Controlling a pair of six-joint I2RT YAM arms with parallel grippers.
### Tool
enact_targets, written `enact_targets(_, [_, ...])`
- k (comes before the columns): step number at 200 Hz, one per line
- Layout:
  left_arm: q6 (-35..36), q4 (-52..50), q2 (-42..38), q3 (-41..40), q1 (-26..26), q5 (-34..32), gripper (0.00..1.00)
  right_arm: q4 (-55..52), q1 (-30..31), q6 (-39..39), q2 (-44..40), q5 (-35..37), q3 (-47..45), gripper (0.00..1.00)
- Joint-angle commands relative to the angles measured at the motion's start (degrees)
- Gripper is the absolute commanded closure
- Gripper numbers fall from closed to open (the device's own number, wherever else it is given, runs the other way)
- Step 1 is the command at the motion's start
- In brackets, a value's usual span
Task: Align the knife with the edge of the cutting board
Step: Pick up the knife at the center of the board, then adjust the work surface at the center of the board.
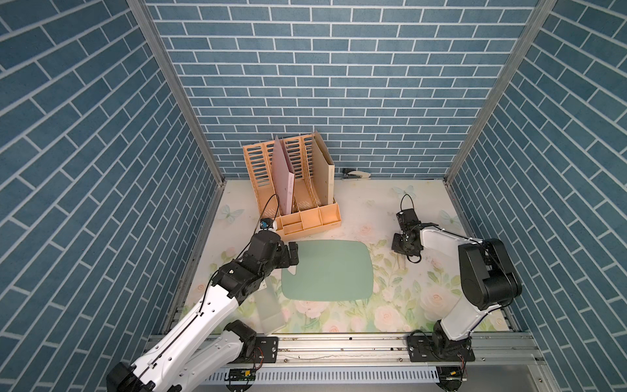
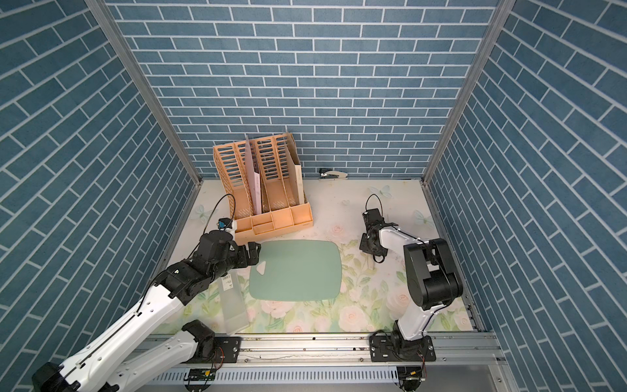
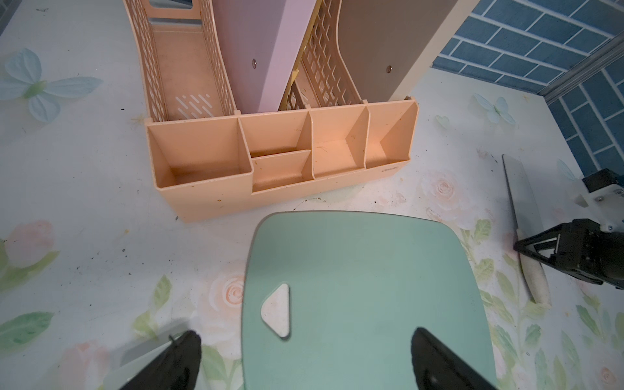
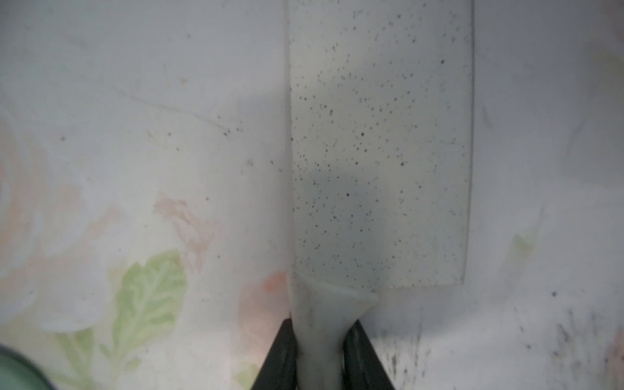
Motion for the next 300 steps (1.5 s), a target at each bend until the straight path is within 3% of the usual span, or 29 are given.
enact_targets(1, [-0.1, 0.4, 0.1, -0.5, -0.3, -0.8, 0.0, -2.1, 0.8, -0.1, -5.9, 0.4, -0.8, 1.0])
enact_targets(62, [-0.1, 0.3, -0.3, -0.5, -0.4, -0.8, 0.0, -6.2, 8.4, 4.4, -16.7, 0.0, -3.9, 1.0])
enact_targets(130, [-0.1, 0.2, -0.3, -0.5, -0.4, -0.8, 0.0, -9.3, 30.4, 17.8, -19.9, 5.5, -7.3, 1.0])
enact_targets(175, [-0.2, 0.1, 0.4, -0.5, -0.4, -0.9, 0.01, -9.2, 41.9, 26.7, -15.0, 8.9, -7.4, 1.0])
enact_targets(236, [-0.3, -0.2, 0.9, -0.3, -0.6, -1.2, 0.0, -8.1, 49.2, 33.1, -11.3, 9.6, -7.0, 1.0])
enact_targets(300, [-0.5, -0.4, 1.7, -0.3, -0.9, -1.6, 0.0, -7.3, 52.3, 37.7, -12.5, 9.6, -9.5, 1.0])
